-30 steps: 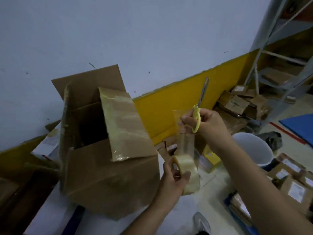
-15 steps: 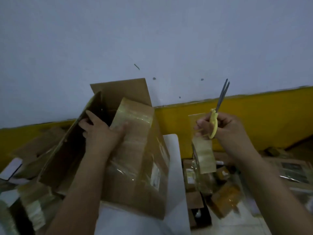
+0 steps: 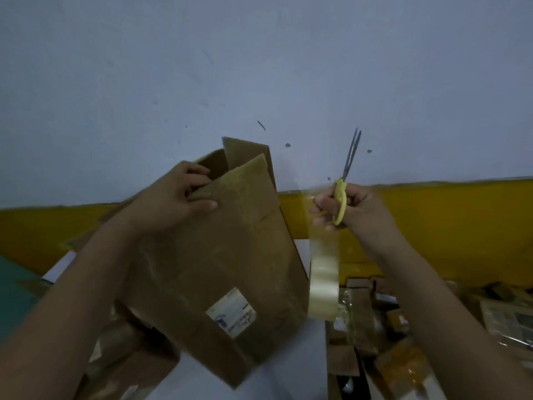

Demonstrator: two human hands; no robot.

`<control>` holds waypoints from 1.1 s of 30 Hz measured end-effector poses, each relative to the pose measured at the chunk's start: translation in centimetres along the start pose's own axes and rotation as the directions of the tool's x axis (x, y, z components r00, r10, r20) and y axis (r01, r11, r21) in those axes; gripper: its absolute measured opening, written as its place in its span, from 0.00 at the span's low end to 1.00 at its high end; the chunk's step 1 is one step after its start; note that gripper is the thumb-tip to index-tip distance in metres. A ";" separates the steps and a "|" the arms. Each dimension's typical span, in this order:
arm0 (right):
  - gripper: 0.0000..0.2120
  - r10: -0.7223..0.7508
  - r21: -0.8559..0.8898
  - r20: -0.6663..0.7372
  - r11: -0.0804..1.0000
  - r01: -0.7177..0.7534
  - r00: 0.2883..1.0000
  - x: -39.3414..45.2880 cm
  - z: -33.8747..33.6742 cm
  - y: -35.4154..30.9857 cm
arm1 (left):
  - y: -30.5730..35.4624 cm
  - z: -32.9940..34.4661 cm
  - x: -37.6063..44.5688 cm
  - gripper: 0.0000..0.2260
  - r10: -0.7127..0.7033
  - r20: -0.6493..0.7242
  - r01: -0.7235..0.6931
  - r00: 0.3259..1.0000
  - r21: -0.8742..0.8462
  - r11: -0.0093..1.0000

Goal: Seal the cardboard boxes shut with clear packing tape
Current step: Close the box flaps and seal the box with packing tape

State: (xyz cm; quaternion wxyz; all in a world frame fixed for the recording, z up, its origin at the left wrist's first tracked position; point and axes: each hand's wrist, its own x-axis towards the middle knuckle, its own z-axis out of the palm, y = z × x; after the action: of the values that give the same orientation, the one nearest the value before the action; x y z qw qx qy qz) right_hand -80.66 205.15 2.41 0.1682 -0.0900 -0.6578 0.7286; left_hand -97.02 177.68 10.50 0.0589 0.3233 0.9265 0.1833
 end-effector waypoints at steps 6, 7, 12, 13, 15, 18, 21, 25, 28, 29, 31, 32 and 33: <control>0.04 0.047 0.004 0.042 0.999 -0.047 0.998 -1.1 0.2 0.7 | 2.9 1.1 -0.7 0.24 0.088 0.260 -0.115 0.962 0.090 0.989; 0.04 0.049 0.000 0.043 0.999 -0.049 0.998 -1.4 0.1 0.7 | 3.9 1.8 -0.6 0.25 0.097 0.302 -0.137 0.948 0.114 0.984; 0.05 0.034 -0.008 0.057 0.999 -0.034 0.998 -2.8 -1.2 0.0 | 6.0 5.7 -2.7 0.13 0.188 0.312 -0.173 0.931 -0.076 0.982; 0.06 0.033 -0.010 0.060 0.999 -0.033 0.998 -3.1 -1.6 -0.1 | 6.0 5.9 -3.7 0.12 0.207 0.266 -0.194 0.941 -0.073 0.978; 0.07 0.035 -0.017 0.063 0.999 -0.034 0.997 -3.6 -2.3 -0.4 | 6.0 6.4 -5.9 0.14 0.278 0.145 -0.291 0.949 0.070 0.954; 0.08 0.045 -0.032 0.090 0.999 -0.042 0.995 -4.3 -2.6 -1.1 | 6.6 8.2 -8.2 0.17 0.314 0.046 -0.317 0.948 0.188 0.930; 0.06 0.044 -0.048 0.134 0.998 -0.038 0.990 -5.0 -2.6 -1.8 | 6.7 12.8 -10.5 0.30 0.221 0.153 -0.231 0.963 0.052 0.972; 0.07 0.055 -0.055 0.215 0.998 -0.044 0.975 -5.8 -2.2 -2.7 | 4.4 19.1 -13.1 0.27 0.260 0.125 -0.288 0.957 0.334 0.898; 0.09 0.079 -0.039 0.258 0.997 -0.071 0.963 -6.4 -2.1 -3.1 | 4.8 19.7 -13.6 0.24 0.159 0.073 -0.172 0.985 0.247 0.953; 0.09 0.083 -0.036 0.271 0.996 -0.076 0.959 -6.6 -2.0 -3.1 | 5.8 19.6 -13.7 0.28 0.111 0.092 -0.127 0.989 0.193 0.973; 0.09 0.083 -0.038 0.287 0.996 -0.075 0.954 -6.8 -1.8 -3.1 | 7.4 18.5 -13.2 0.31 -0.014 0.092 0.007 0.996 0.075 0.997; 0.08 0.080 -0.038 0.292 0.997 -0.072 0.953 -6.8 -1.7 -3.1 | 8.0 18.0 -12.5 0.27 -0.074 0.087 0.073 0.993 0.013 0.997; 0.07 0.077 -0.033 0.295 0.997 -0.070 0.952 -6.9 -1.5 -3.1 | 8.5 17.6 -11.6 0.21 -0.129 0.062 0.131 0.990 -0.024 0.991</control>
State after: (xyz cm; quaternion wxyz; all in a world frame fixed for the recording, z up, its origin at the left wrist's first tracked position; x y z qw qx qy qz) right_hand -73.35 204.28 4.65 0.0395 -0.0061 -0.6799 0.7322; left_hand -78.99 181.88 -2.70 0.1033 0.2667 0.9408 0.1819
